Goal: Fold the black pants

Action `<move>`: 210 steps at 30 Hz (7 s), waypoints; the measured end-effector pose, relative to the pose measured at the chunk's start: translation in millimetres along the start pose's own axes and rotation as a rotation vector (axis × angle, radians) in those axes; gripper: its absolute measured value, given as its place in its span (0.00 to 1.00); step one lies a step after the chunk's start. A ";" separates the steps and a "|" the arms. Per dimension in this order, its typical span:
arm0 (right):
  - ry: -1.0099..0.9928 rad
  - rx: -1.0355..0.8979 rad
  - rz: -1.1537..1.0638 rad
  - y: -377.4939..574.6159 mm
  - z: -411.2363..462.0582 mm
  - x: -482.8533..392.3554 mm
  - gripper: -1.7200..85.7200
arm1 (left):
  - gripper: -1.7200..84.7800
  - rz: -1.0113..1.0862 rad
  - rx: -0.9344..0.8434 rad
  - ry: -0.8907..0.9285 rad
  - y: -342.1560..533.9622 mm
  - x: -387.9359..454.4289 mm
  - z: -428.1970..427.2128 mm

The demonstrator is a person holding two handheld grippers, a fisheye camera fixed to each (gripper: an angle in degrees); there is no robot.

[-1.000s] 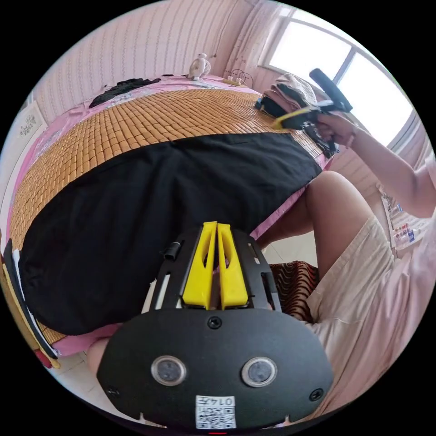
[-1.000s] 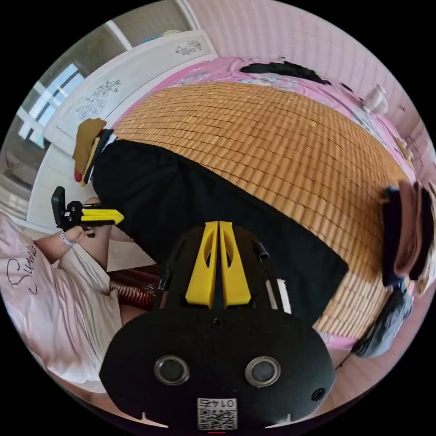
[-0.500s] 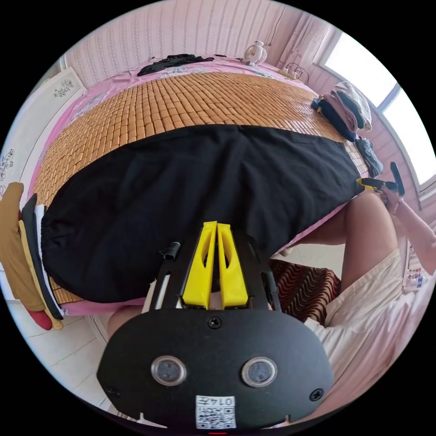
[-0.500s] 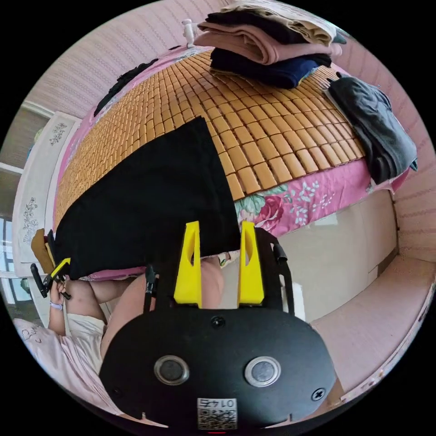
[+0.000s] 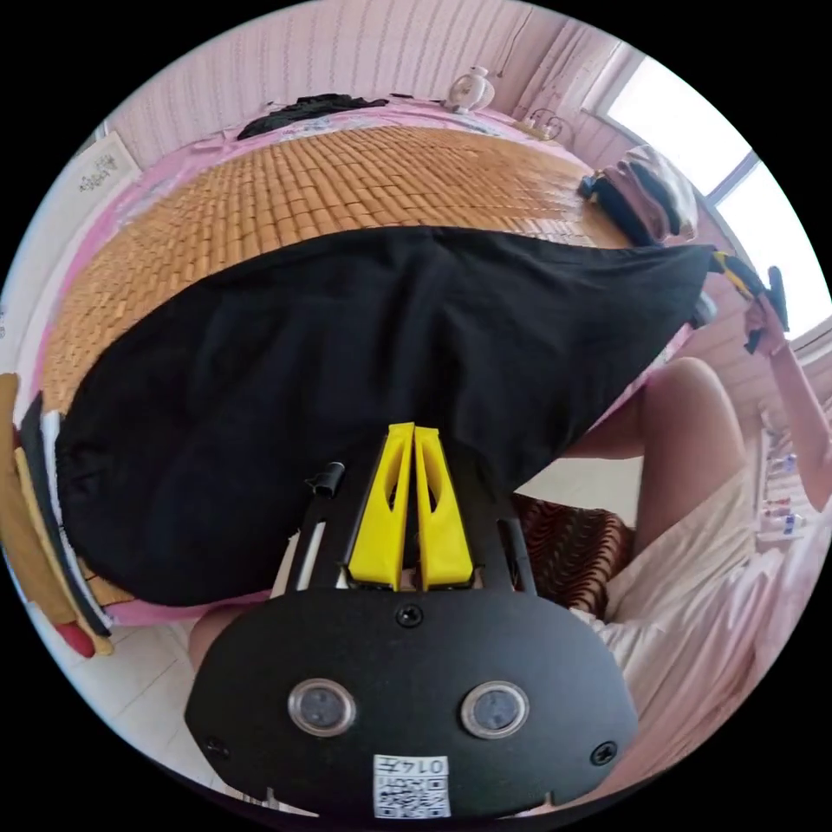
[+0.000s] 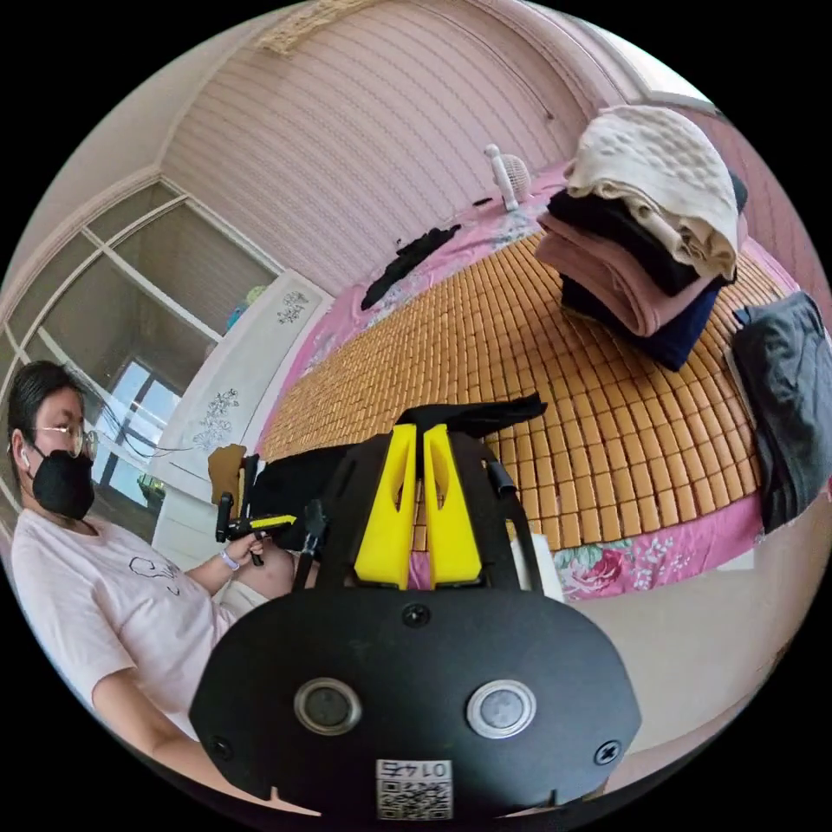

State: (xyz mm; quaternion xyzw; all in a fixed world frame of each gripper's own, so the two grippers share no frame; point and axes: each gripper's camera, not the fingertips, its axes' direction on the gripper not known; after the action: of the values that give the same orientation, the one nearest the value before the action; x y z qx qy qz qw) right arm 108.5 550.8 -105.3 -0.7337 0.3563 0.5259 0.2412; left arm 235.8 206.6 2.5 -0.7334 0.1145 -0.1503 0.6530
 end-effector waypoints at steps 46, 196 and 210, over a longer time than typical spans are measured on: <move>0.100 -0.618 -0.673 133.5 519.8 -410.5 0.03 | 0.01 -0.058 0.140 0.189 89.5 -34.4 -3.4; -0.134 -0.201 -0.317 55.8 353.3 -229.2 0.12 | 0.11 -0.097 0.391 0.225 127.5 -109.6 -76.4; 0.008 -0.258 0.012 138.3 356.5 -155.0 0.17 | 0.22 -0.111 0.333 0.306 33.8 -147.9 2.1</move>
State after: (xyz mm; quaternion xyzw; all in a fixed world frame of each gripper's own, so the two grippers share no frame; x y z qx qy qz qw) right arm -242.7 765.3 -74.0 -0.7585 0.2910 0.5659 0.1406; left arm 100.2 258.3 -41.8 -0.5894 0.1453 -0.3123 0.7307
